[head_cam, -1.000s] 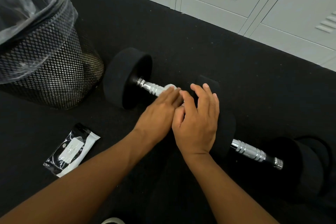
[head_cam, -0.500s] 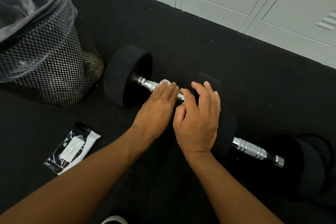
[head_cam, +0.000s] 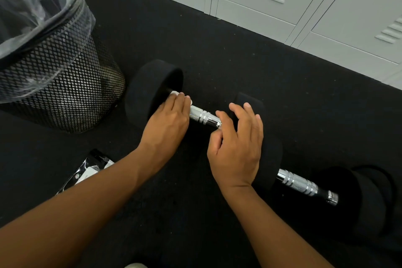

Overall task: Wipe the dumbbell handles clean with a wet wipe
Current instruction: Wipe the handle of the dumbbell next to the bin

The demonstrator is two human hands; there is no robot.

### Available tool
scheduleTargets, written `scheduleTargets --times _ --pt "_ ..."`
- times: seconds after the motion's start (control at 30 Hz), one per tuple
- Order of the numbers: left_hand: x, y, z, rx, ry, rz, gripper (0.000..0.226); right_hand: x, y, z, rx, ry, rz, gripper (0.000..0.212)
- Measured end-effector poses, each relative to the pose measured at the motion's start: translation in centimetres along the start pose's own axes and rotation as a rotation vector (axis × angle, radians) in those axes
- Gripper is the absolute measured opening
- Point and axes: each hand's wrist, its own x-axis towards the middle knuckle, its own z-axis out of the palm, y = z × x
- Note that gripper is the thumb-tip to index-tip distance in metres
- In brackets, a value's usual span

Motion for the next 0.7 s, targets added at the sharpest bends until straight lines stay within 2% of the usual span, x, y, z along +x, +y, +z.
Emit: scheduleTargets --times 0.07,0.2,0.47,0.53,0.6,0.7 --pt "0.2 0.4 -0.3 0.06 -0.026 -0.018 0.058 -0.1 0.0 0.0 -0.001 0.01 0.002 0.034" --pt "1.5 1.3 -1.3 0.127 -0.049 -0.067 0.035 -0.2 0.0 0.0 -0.003 0.008 -0.004 0.034" --pt "1.5 0.1 -1.7 -0.117 0.001 -0.037 0.033 0.0 -0.1 0.1 0.005 0.013 0.01 0.034" --pt "1.1 0.1 -1.2 -0.254 0.034 -0.06 0.026 0.0 -0.1 0.0 0.009 0.014 0.009 0.034" --pt "0.2 0.2 -0.5 -0.54 0.043 -0.228 0.014 0.0 -0.1 0.0 0.01 0.004 0.006 0.034" --pt "-1.5 1.2 0.8 -1.132 0.051 -0.728 0.007 -0.1 -0.1 -0.1 0.007 0.004 0.007 0.033"
